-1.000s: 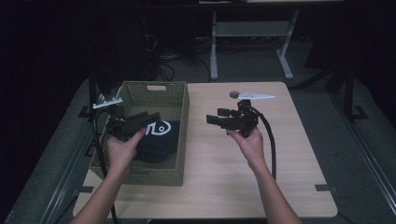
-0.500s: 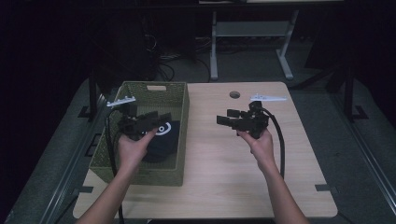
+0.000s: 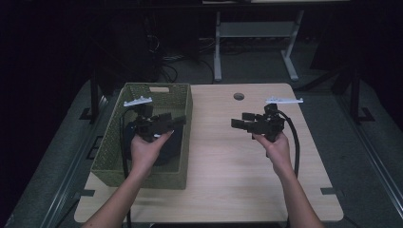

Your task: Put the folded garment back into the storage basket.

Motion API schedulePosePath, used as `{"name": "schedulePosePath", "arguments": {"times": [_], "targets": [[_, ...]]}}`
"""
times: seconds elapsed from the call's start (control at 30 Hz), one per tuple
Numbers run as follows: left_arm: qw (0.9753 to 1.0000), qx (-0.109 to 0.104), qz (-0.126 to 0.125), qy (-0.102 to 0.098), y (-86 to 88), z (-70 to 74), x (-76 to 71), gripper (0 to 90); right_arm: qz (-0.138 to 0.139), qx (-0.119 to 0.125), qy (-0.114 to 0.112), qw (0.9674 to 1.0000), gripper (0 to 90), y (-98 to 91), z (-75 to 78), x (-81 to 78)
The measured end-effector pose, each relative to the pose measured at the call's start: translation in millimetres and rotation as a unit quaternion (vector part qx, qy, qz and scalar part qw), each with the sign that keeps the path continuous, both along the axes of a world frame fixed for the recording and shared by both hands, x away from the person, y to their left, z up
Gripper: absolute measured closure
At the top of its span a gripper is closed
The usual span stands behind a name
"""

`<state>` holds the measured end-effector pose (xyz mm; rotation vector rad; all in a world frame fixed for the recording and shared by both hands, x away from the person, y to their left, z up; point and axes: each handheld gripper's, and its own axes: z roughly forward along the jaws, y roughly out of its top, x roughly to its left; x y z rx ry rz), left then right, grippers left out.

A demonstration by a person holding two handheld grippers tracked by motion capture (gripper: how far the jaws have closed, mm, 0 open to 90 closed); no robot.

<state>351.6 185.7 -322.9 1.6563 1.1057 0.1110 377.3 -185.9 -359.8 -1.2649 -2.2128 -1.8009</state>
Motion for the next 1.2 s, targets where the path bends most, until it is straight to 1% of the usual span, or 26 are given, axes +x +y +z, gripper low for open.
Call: {"name": "schedulePosePath", "arguments": {"times": [0.03,0.07,0.13,0.2,0.23,0.37,0.4,0.47,0.67,0.8,1.13,1.2], "targets": [[1.0000,0.001,-0.002,-0.001,-1.8,0.1,-0.1,20.9,-0.003,-0.002,0.002,1.0000,18.7,-2.6,-0.1,-0.9],[1.0000,-0.002,-0.004,0.000,-4.0,-0.1,-0.1,20.9,-0.004,-0.002,0.001,1.0000,18.7,-5.2,-0.4,-1.5],[1.0000,-0.001,-0.008,0.000,-8.2,-0.4,-0.1,20.9,-0.009,0.000,0.001,1.0000,18.8,-9.6,-1.1,-2.8],[0.9999,-0.004,-0.012,0.000,-12.2,-1.0,0.1,20.8,-0.015,0.000,-0.001,0.9999,18.8,-17.4,-3.7,-4.3],[0.9999,-0.001,-0.015,-0.001,-17.1,-1.3,0.0,20.8,-0.016,0.001,-0.001,0.9999,18.8,-19.9,-4.7,-4.7],[0.9997,0.000,-0.022,-0.002,-23.7,-1.5,0.3,20.8,-0.020,0.002,0.001,0.9998,18.8,-26.4,-6.6,-6.1],[0.9998,-0.003,-0.022,-0.002,-25.9,-1.4,0.1,20.8,-0.023,0.003,0.001,0.9997,18.8,-28.7,-7.1,-6.8],[0.9997,-0.003,-0.025,-0.003,-29.7,-1.5,-0.3,20.8,-0.024,-0.001,0.003,0.9997,18.8,-34.3,-7.7,-7.8],[0.9992,-0.005,-0.039,-0.005,-41.5,-3.0,-1.4,20.8,-0.031,-0.006,0.004,0.9995,18.8,-41.4,-7.3,-9.9],[0.9988,-0.010,-0.048,-0.004,-50.6,-4.6,-2.2,20.8,-0.035,-0.008,0.003,0.9994,18.8,-47.9,-8.8,-11.5],[0.9977,-0.011,-0.066,-0.006,-67.7,-7.6,-4.4,20.3,-0.048,-0.015,0.011,0.9987,18.8,-64.4,-15.7,-16.1],[0.9974,-0.013,-0.070,-0.005,-71.4,-9.0,-5.2,20.2,-0.053,-0.016,0.017,0.9983,18.7,-68.6,-17.1,-17.4]]}}
